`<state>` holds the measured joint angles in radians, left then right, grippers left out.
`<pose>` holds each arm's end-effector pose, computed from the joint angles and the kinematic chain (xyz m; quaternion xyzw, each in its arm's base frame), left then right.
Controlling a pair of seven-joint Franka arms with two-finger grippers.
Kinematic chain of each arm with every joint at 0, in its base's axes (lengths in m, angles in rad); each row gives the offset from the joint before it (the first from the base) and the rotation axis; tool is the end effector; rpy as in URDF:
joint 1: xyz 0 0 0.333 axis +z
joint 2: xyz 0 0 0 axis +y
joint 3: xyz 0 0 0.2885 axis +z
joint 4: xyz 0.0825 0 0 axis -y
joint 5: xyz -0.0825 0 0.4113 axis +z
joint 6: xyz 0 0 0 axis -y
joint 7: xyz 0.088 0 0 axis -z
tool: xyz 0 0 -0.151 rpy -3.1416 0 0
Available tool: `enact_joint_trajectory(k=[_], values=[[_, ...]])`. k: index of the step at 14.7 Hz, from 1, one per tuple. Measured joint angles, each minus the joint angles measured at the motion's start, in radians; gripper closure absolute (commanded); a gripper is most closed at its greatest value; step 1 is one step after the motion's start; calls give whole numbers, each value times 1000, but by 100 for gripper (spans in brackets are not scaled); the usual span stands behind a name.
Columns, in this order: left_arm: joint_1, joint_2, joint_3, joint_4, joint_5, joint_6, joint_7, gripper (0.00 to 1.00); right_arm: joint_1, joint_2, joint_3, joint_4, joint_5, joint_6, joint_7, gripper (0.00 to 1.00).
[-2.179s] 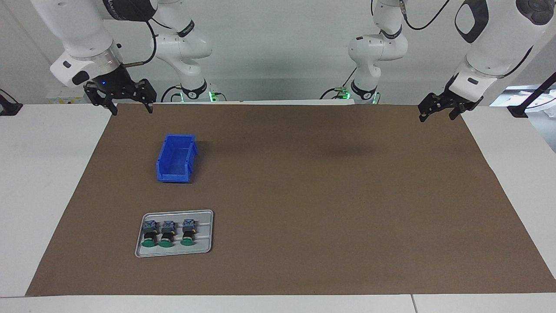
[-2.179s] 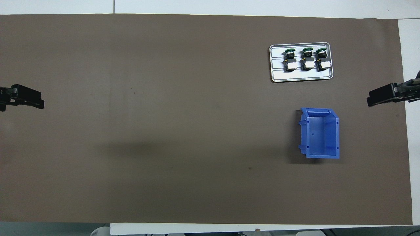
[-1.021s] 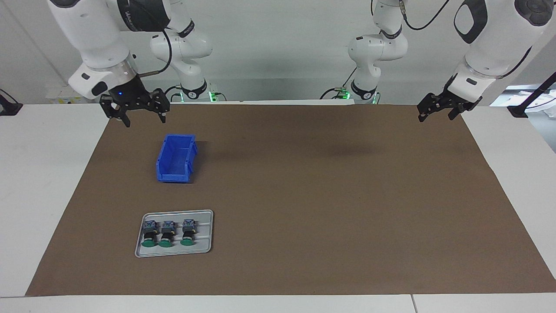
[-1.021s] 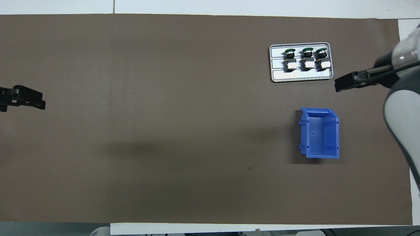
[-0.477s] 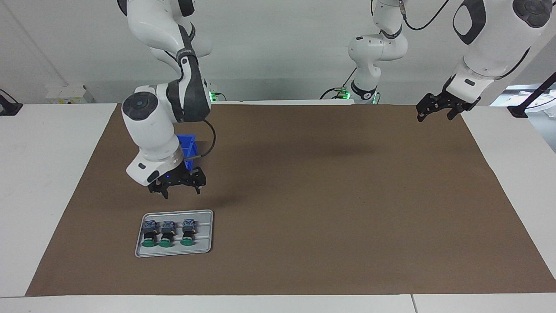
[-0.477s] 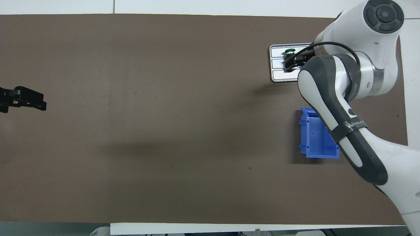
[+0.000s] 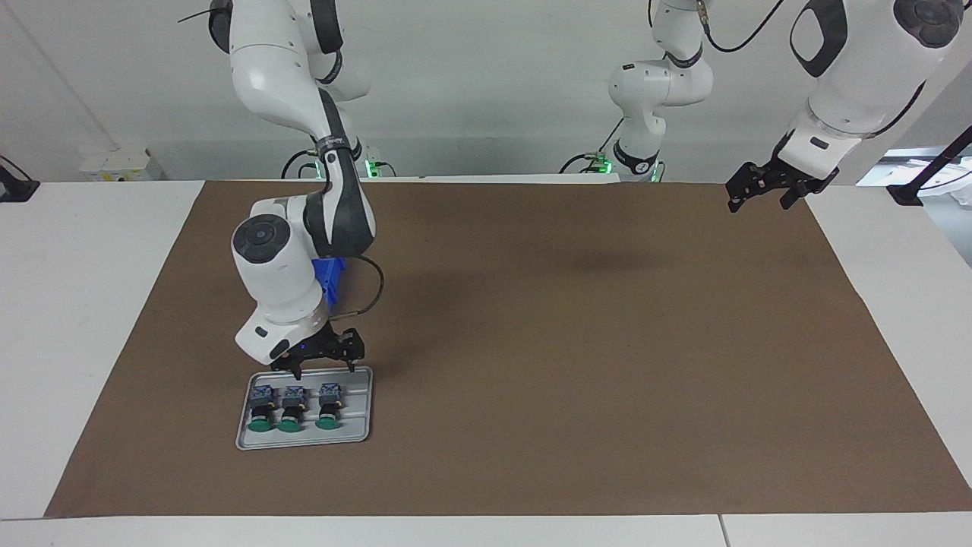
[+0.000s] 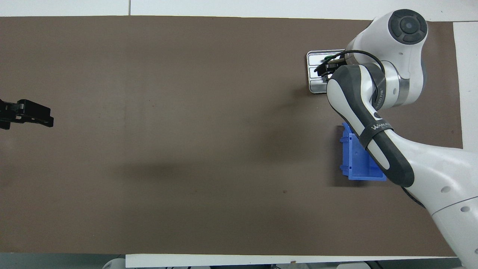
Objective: Place and press button with both arms
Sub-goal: 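Reach the right gripper to the metal tray and grasp a green button, then lift the green button with the right gripper toward the table center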
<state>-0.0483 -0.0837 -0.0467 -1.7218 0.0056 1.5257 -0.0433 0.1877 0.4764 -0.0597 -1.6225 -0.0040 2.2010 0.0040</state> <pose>0.5421 -0.0514 0.5221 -0.9981 0.0256 0.0558 0.0086 0.6993 0.0928 0.2748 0.9963 0.0670 0.0523 0.0117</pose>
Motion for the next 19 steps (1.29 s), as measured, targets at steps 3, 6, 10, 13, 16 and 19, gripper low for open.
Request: enact_joint_trajectory(k=[3,6,10,13,16,19], values=[[0,-1,0,0,0,0,0,0,-7,41,-1,1,0,48,0,2],[0,-1,0,-1,0,0,0,0,-12,78,-1,3,0,85,0,9],[0,-1,-1,-1,0,-1,0,0,-11,101,0,26,0,87,0,15],[0,-1,-2,-2,0,-1,0,0,-11,105,0,31,0,87,0,23],[0,-2,-2,-4,0,-1,0,0,-10,111,1,31,0,87,0,28],[-1,-6,-3,-8,0,-1,0,0,-10,114,1,31,0,86,0,60]])
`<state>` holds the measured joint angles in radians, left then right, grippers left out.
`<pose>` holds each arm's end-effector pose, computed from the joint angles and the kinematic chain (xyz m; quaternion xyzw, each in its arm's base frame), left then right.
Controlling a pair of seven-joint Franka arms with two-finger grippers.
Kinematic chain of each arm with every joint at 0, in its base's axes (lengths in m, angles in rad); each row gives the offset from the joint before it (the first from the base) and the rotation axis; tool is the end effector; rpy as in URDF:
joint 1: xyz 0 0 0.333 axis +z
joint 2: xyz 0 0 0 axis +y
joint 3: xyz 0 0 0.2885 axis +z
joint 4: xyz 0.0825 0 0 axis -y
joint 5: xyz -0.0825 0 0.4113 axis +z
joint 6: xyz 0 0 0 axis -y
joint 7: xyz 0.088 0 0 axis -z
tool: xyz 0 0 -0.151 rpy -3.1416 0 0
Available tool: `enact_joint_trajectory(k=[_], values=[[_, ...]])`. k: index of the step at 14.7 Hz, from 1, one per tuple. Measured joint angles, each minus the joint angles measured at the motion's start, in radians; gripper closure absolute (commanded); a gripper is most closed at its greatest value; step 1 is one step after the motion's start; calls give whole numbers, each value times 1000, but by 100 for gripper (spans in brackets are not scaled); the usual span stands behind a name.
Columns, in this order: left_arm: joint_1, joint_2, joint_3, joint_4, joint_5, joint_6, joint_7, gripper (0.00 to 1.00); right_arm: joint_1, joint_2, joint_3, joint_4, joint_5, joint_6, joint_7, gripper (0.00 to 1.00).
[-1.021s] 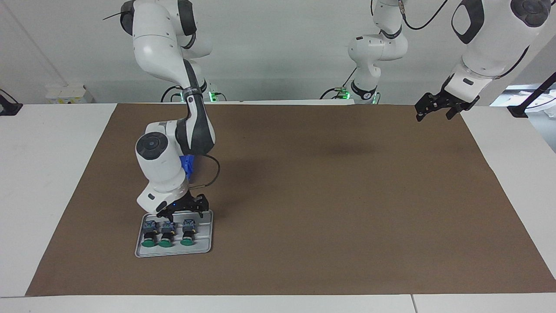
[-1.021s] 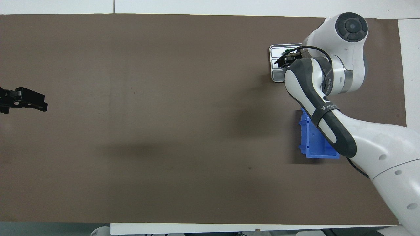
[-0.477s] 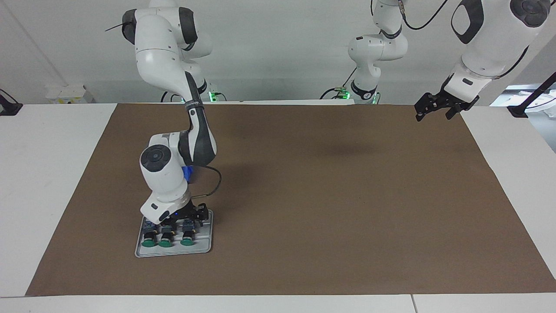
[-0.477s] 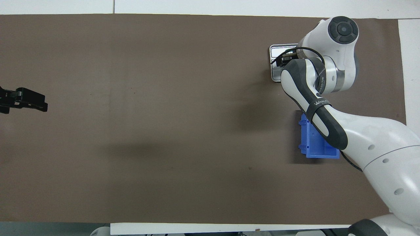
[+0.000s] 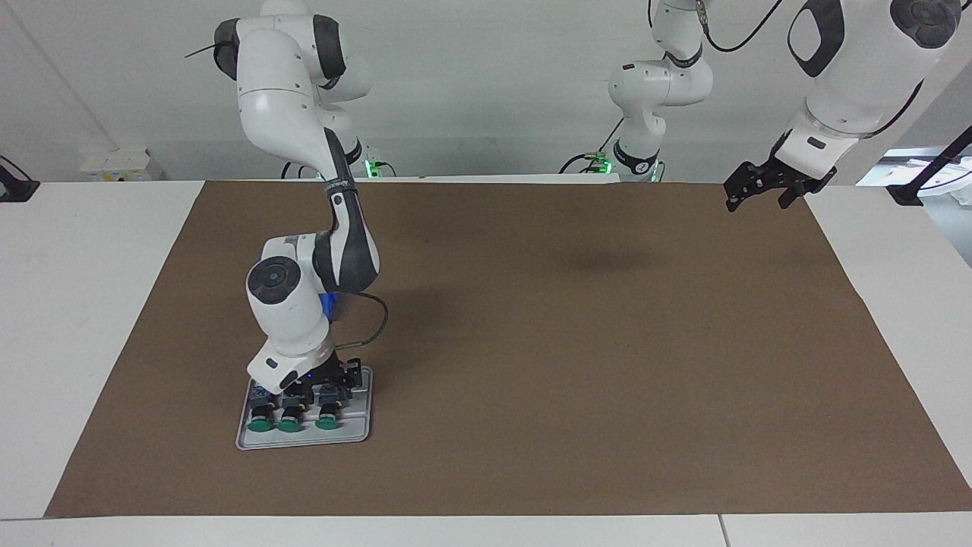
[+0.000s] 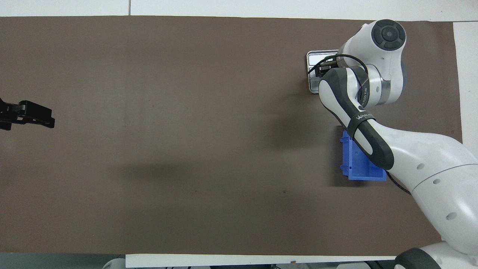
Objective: Place and press button with both arms
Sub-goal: 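Lift the green button with the right gripper toward the table center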
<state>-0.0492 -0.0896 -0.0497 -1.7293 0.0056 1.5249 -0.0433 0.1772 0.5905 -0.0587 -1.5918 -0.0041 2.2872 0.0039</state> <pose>0.5399 -0.0534 0.5216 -0.9980 0.0276 0.0569 0.0091 0.7113 0.0878 0.2178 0.9964 0.0642 0.0539 0.0144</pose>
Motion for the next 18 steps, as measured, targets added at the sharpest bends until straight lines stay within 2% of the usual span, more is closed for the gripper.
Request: enact_joint_trajectory(k=[2,3,6,11,14,18], values=[[0,-2,-1,-2,0,0,0,0,0,0,0,1,0,-3,0,90],[0,-2,-1,-3,0,0,0,0,1,0,0,4,0,-5,0,100],[0,-3,-1,-3,0,0,0,0,13,0,1,36,-3,-65,0,100],[-14,-3,-2,-4,0,0,0,0,66,-36,5,183,-1,-308,68,99],[-14,-3,-2,-6,0,0,0,0,163,-84,9,198,-1,-400,254,100],[-11,-4,2,-11,0,0,0,0,305,-92,24,197,7,-413,631,100]])
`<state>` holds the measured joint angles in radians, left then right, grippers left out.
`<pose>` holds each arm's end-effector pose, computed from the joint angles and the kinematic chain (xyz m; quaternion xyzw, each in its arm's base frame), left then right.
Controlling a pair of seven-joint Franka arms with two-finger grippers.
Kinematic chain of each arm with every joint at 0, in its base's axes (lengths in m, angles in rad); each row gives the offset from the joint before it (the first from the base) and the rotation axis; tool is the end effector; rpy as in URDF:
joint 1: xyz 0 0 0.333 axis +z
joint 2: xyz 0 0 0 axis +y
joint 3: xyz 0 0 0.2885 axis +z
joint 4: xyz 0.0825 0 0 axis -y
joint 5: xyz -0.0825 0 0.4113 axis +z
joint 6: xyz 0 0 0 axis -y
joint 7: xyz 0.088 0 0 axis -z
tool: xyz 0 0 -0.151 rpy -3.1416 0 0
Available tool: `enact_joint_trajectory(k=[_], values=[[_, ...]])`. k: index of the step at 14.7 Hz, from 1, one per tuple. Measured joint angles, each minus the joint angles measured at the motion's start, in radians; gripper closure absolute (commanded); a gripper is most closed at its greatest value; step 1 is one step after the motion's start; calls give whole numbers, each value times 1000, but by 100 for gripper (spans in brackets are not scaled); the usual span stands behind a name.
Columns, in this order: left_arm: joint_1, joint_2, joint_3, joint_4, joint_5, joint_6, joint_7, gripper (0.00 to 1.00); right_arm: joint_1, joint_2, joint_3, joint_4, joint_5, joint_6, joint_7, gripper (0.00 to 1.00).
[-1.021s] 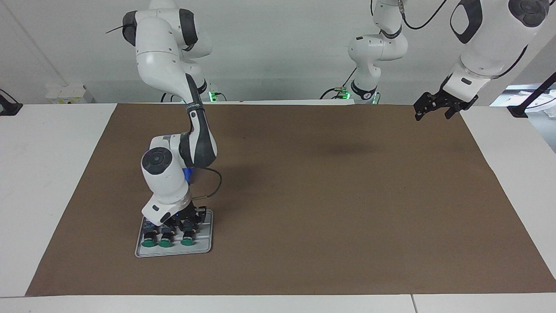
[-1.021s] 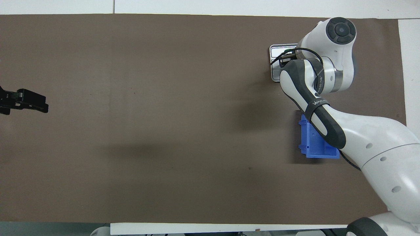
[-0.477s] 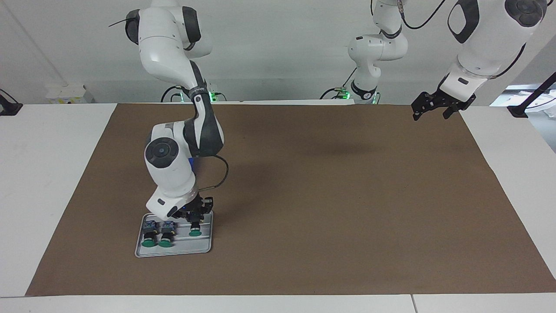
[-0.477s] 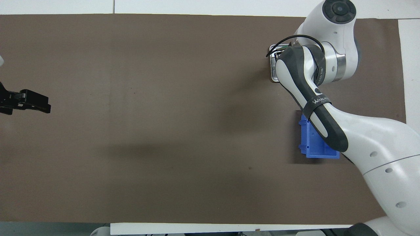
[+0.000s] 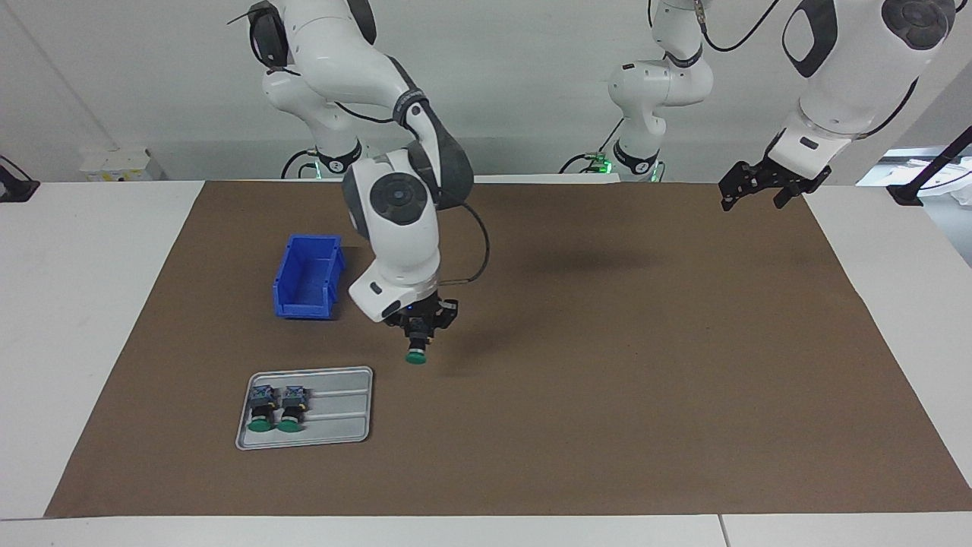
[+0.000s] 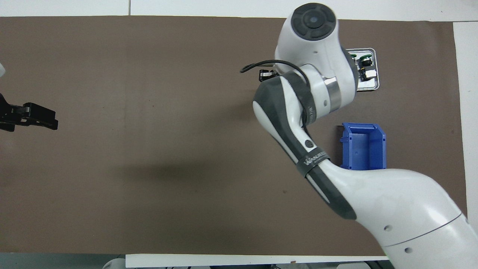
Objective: Place and press button with both arms
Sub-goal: 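Lift the green button with the right gripper toward the table center, then lower the green button onto the table center and open the right gripper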
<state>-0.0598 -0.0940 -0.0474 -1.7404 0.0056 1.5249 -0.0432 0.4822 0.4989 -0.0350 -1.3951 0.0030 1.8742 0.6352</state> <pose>0.5374 -0.0577 0.5186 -0.9976 0.0317 0.0602 0.0096 0.6402 0.3109 0.3419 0.9957 -0.0923 -0.0048 0.0110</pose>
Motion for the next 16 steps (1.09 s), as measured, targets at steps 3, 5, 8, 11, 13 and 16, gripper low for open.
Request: enact_joint_trajectory(k=[3,5,8,11,13,16], values=[[0,-1,2,-5,0,0,0,0,81,2,31,-1,6,0,309,100],[0,-1,4,-7,0,0,0,0,129,5,35,-1,6,0,479,100],[0,-1,7,-8,0,5,23,0,179,34,35,-5,9,7,754,97],[1,-2,9,-11,0,9,36,0,204,74,39,-6,37,99,1115,94],[1,-4,10,-14,0,9,37,0,231,96,41,-7,53,134,1341,94],[1,-8,10,-20,0,10,37,0,286,144,42,-7,55,208,1495,92]])
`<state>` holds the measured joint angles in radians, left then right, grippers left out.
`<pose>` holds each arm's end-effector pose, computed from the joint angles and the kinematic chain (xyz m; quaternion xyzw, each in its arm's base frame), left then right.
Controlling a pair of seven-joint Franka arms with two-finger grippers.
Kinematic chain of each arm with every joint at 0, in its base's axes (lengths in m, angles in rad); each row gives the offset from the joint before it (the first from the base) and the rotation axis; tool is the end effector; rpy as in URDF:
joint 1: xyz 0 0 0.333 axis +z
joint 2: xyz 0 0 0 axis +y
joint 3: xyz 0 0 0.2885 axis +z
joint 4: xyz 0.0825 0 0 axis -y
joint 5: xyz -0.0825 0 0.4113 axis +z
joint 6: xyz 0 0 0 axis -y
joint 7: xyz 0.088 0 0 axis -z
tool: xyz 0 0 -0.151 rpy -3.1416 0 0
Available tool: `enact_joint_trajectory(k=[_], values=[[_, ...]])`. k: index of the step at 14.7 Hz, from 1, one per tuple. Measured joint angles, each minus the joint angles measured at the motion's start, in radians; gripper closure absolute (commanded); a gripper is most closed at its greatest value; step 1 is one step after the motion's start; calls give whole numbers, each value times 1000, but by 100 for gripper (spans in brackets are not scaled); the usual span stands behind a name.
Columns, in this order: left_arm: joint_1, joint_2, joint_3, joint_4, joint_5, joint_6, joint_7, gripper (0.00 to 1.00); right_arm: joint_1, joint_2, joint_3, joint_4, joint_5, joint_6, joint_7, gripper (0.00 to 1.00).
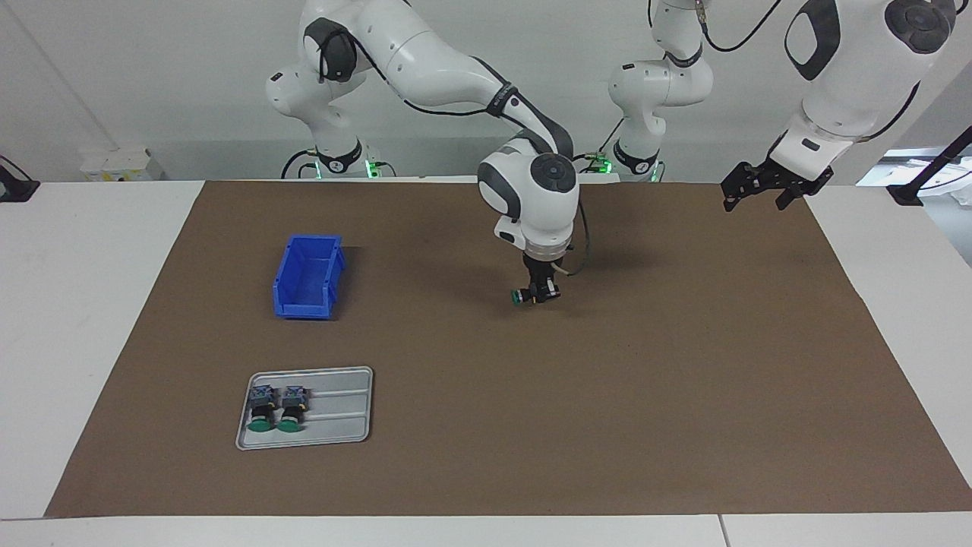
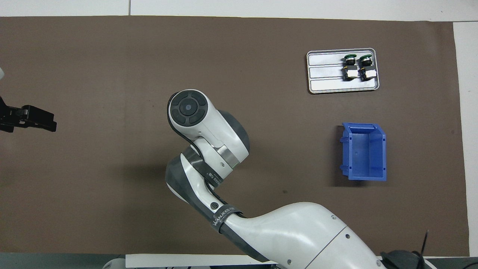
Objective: Place and press button with both arms
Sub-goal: 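Lower the green button onto the table center and open the right gripper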
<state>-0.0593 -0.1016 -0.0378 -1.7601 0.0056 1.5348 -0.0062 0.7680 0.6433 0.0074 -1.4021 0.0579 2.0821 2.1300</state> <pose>0.5360 -0.0519 0.5138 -0.9971 0.0452 0.0615 0.0079 0.5226 0.5185 0.2523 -0.7697 0.6376 0.0254 0.0215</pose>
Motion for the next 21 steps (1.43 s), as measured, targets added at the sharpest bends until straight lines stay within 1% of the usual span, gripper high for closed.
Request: enact_joint_trajectory(k=[2,5,9,10,13,14,16,18,21], values=[[0,-2,0,-1,0,0,0,0,7,15,0,0,0,24,48,85],[0,-2,0,-3,0,0,-13,0,3,19,-3,-3,3,45,76,60],[0,-2,0,-5,0,0,-39,0,3,20,-3,-26,7,81,81,12],[0,-2,0,-5,0,0,-41,0,3,20,-3,-26,7,81,81,3],[0,-3,1,-6,0,0,-43,0,1,13,-4,-14,6,76,67,2],[0,-3,1,-6,0,0,-44,0,-3,3,-5,-8,5,62,30,2],[1,-3,1,-7,0,0,-83,0,-30,-43,-10,0,5,8,-91,2],[-1,-5,1,-11,0,0,-175,1,-94,-107,-14,0,5,-73,-245,2],[-6,-16,-6,-38,0,3,-288,1,-219,-202,-15,-6,6,-170,-498,2]])
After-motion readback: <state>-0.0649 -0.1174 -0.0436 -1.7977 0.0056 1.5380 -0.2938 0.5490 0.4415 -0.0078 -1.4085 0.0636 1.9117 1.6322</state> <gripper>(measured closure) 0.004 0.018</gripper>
